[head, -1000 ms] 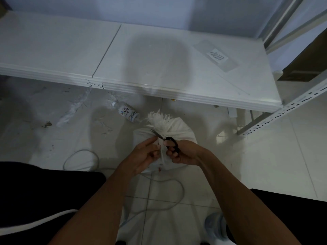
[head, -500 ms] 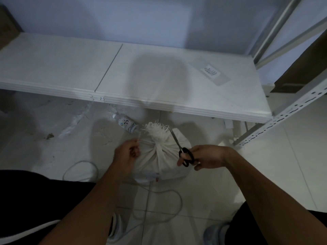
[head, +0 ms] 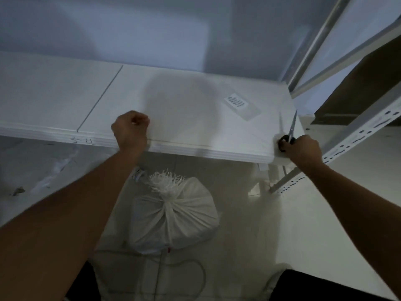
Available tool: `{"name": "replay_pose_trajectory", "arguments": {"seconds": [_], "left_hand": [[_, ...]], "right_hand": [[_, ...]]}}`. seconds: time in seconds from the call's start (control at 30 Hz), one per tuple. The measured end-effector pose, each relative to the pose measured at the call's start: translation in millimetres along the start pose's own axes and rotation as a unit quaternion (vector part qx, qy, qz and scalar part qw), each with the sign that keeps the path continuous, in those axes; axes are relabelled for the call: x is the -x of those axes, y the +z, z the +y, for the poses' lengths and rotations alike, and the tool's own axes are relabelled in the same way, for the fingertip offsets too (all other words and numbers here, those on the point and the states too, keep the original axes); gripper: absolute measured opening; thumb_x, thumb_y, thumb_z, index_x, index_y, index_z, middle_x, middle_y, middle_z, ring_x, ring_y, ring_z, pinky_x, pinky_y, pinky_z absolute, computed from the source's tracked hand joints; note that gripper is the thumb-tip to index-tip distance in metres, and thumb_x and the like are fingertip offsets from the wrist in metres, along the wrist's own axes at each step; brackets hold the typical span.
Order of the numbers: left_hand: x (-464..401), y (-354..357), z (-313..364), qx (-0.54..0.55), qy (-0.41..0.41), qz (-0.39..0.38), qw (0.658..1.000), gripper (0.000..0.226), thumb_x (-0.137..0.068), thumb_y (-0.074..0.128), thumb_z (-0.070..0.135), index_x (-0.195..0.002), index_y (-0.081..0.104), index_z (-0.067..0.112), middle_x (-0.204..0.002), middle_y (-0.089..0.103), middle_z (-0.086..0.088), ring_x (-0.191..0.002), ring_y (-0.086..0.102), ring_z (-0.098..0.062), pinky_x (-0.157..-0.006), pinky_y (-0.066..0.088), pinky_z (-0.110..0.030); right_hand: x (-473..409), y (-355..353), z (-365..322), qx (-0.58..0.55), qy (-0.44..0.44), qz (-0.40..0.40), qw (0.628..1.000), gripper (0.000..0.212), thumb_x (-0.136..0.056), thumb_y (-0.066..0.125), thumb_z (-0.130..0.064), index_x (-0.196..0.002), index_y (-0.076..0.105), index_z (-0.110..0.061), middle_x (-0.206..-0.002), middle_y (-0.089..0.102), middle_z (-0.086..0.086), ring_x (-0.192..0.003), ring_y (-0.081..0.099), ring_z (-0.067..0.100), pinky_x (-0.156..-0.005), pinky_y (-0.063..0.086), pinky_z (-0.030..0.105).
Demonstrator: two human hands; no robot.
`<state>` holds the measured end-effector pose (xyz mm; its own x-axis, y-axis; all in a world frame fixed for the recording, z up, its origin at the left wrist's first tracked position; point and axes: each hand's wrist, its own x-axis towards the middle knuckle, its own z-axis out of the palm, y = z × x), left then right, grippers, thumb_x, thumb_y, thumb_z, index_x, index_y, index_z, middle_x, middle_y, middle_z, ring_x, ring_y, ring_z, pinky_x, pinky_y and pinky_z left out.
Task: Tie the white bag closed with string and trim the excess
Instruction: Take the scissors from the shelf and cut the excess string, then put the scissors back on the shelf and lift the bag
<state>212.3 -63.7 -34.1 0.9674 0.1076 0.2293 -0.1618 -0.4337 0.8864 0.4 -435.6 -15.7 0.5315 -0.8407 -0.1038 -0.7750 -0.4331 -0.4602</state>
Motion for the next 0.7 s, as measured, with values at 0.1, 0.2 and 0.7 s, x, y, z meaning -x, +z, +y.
{"name": "replay_pose_trajectory", "arguments": {"seconds": [0.1, 0.2, 0.7], "left_hand": [[-27, 14, 2, -0.042, -0.001, -0.025, 0.999, 0.014, -0.078, 0.071, 0.015, -0.087, 0.08, 0.01, -0.082, 0.078, -0.014, -0.077, 0.075, -0.026, -0.08, 0.062, -0.036], [-35, 16, 0, -0.138, 0.056, -0.066, 0.987, 0.019, -0.084, 0.067, 0.022, -0.092, 0.08, 0.011, -0.091, 0.08, -0.012, -0.086, 0.074, -0.026, -0.085, 0.059, -0.032], [-6, -55, -6, -0.175, 0.09, -0.131, 0.972, 0.011, -0.083, 0.063, 0.009, -0.084, 0.074, 0.011, -0.085, 0.077, -0.01, -0.079, 0.071, -0.026, -0.08, 0.058, -0.035]], "right_hand": [[-32, 0, -7, 0.058, -0.01, 0.017, 0.998, 0.05, -0.084, 0.071, -0.039, -0.101, 0.06, 0.007, -0.093, 0.062, 0.023, -0.095, 0.064, 0.044, -0.08, 0.052, 0.047], [-49, 0, -15, 0.094, -0.025, 0.008, 0.995, 0.056, -0.078, 0.078, -0.037, -0.102, 0.059, 0.01, -0.103, 0.065, 0.028, -0.099, 0.064, 0.045, -0.08, 0.051, 0.045], [-11, 6, -25, 0.086, -0.014, 0.034, 0.996, 0.047, -0.081, 0.078, -0.027, -0.096, 0.059, 0.014, -0.1, 0.065, 0.035, -0.094, 0.064, 0.049, -0.076, 0.05, 0.045]]}}
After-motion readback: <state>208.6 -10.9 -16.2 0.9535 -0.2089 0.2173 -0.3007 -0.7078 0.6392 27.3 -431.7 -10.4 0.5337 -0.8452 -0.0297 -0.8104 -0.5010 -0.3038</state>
